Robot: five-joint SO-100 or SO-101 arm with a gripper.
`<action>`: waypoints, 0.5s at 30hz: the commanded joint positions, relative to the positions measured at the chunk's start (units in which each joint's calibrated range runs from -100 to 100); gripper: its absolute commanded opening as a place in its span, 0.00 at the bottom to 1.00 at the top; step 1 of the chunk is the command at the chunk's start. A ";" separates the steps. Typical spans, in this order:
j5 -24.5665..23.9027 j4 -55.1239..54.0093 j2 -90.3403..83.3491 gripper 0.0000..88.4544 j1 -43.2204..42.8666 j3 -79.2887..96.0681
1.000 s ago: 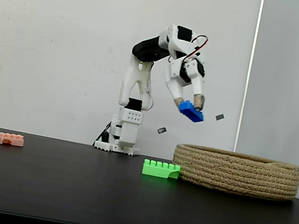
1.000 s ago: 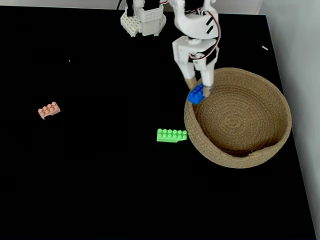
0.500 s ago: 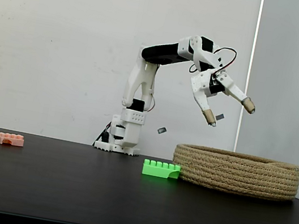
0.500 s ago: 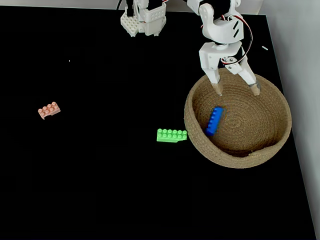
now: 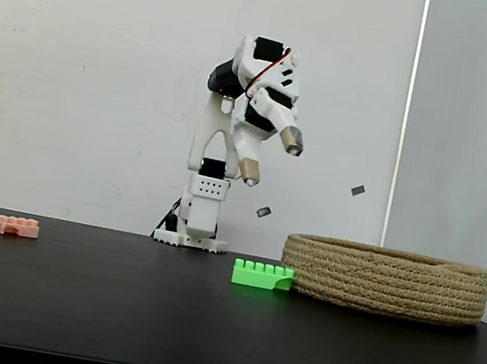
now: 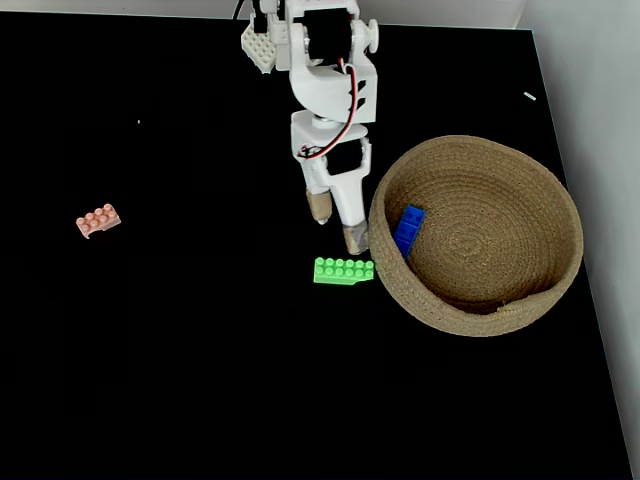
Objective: Place the lego blocks in the tray
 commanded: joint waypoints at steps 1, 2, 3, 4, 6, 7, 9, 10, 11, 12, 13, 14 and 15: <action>-0.98 0.77 1.34 0.34 2.79 -4.18; -1.07 1.02 2.38 0.34 3.20 -4.72; -1.27 1.27 3.49 0.34 3.61 -5.54; -1.37 1.77 4.61 0.34 3.94 -6.37; -1.90 2.60 7.02 0.33 4.36 -8.19; -2.15 3.02 8.05 0.33 4.44 -8.83; -2.64 4.02 10.03 0.33 4.44 -10.20; -2.93 4.44 10.72 0.33 4.27 -10.56; -3.32 4.60 11.32 0.33 4.11 -10.93; -3.76 4.77 11.92 0.33 3.94 -11.38; -4.15 4.94 12.35 0.33 3.78 -11.66; -4.64 5.27 12.78 0.33 3.45 -12.02; -5.08 5.85 13.21 0.33 3.20 -12.38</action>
